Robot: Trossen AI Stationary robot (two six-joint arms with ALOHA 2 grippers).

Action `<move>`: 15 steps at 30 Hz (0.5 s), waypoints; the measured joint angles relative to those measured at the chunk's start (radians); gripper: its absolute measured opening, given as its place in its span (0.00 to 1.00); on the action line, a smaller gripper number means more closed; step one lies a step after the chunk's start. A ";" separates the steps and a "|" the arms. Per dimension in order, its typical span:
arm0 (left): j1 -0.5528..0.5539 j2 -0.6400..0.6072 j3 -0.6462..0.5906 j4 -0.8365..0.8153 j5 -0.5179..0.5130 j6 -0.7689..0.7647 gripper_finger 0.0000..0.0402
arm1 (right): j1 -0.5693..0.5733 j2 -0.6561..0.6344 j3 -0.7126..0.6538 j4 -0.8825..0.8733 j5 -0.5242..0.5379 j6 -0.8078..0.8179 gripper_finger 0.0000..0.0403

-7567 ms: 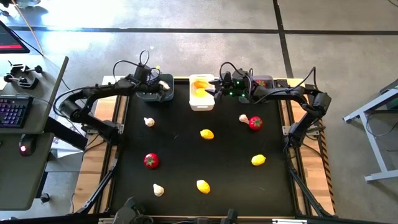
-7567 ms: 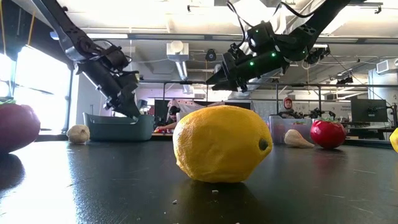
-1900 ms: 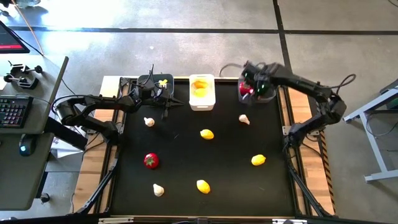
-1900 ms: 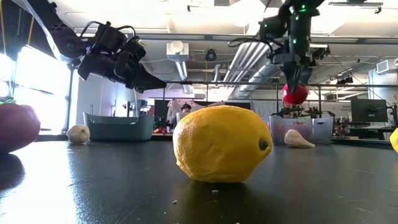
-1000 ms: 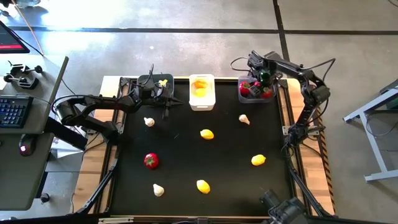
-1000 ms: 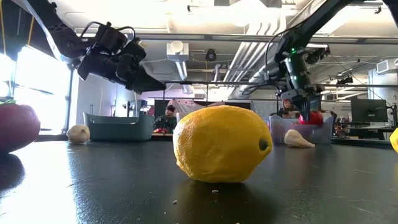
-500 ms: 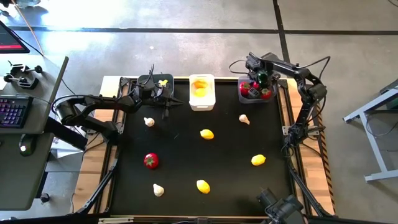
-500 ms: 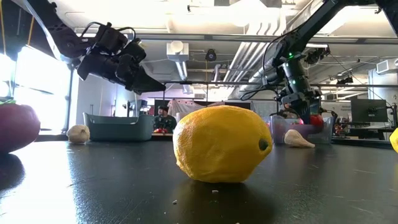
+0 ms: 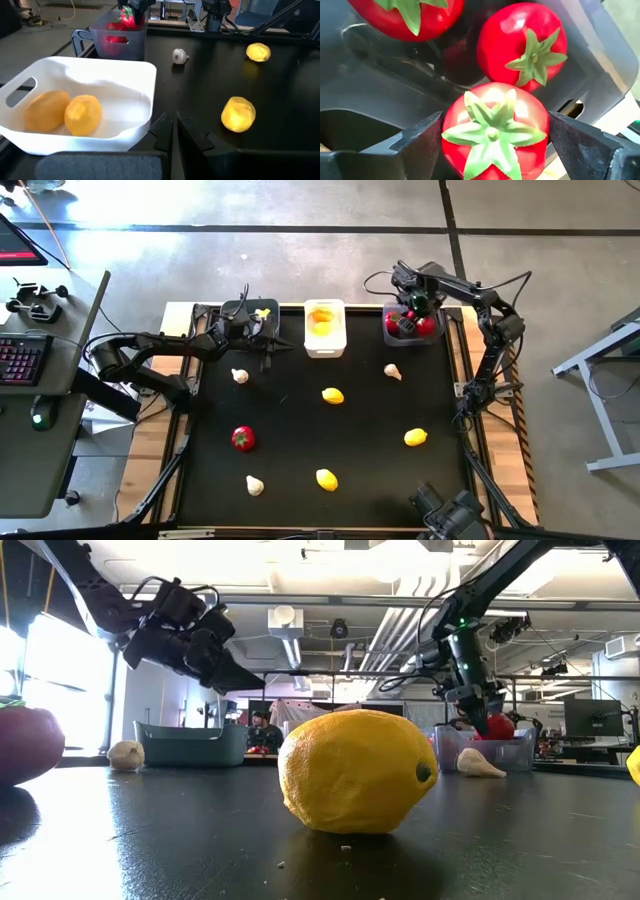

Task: Sort produce into baskets
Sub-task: Put the red tomato into the transparent bin, then put the yellow lemon into the white bin

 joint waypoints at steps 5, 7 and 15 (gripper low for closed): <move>0.000 0.000 0.000 -0.017 0.002 -0.001 0.03 | 0.000 0.000 -0.013 -0.003 0.017 0.003 0.85; 0.000 0.000 0.000 -0.016 0.002 -0.008 0.04 | 0.006 0.000 -0.013 -0.007 0.057 0.002 0.85; 0.000 0.000 0.000 -0.016 0.001 -0.027 0.14 | 0.043 -0.004 0.014 -0.029 0.103 0.005 0.83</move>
